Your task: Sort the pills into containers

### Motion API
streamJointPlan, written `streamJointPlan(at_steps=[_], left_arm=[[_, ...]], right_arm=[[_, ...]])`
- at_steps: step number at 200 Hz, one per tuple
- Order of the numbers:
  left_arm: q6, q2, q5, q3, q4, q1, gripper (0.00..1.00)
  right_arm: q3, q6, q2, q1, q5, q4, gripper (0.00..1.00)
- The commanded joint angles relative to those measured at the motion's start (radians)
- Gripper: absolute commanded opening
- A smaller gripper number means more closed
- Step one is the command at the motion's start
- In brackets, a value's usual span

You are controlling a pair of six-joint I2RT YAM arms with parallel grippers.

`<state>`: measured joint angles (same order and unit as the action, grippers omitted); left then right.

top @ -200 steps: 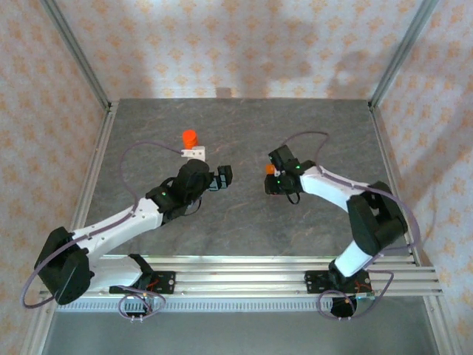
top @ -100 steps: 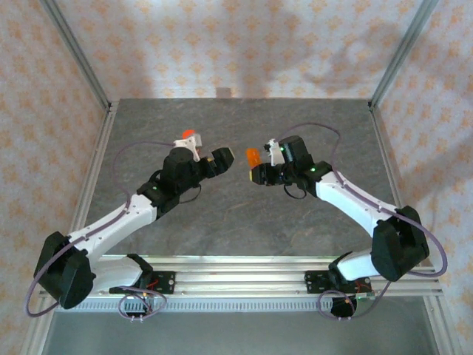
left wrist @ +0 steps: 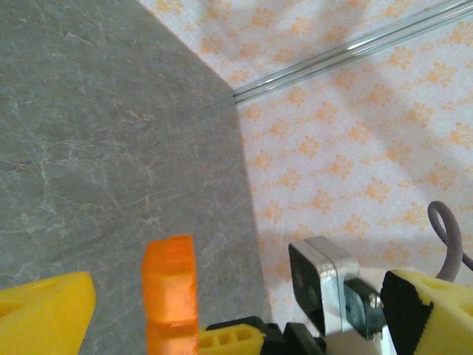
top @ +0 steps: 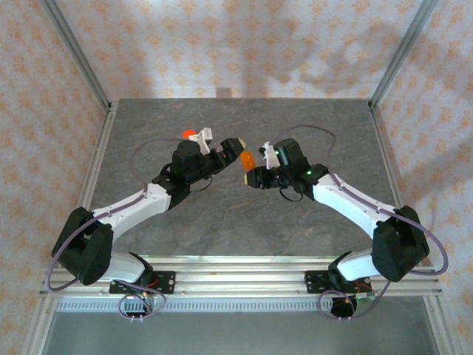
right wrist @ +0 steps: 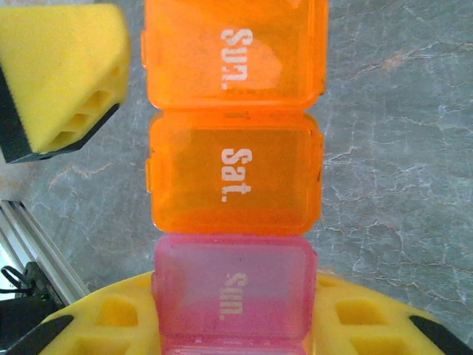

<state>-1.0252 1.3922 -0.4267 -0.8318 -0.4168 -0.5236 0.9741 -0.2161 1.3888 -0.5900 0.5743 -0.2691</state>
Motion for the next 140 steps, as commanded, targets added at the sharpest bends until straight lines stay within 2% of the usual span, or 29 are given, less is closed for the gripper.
streamJointPlan(at_steps=[1,140], left_arm=[[-0.035,0.001,-0.034,-0.029,-0.083,0.0,1.0],[-0.035,0.04,-0.026,-0.02,-0.089,-0.037,1.0]], right_arm=[[0.025,-0.008,0.013,-0.012,-0.036,0.002,0.26],[0.054,-0.037,0.055,-0.013,-0.047,0.025,0.26]])
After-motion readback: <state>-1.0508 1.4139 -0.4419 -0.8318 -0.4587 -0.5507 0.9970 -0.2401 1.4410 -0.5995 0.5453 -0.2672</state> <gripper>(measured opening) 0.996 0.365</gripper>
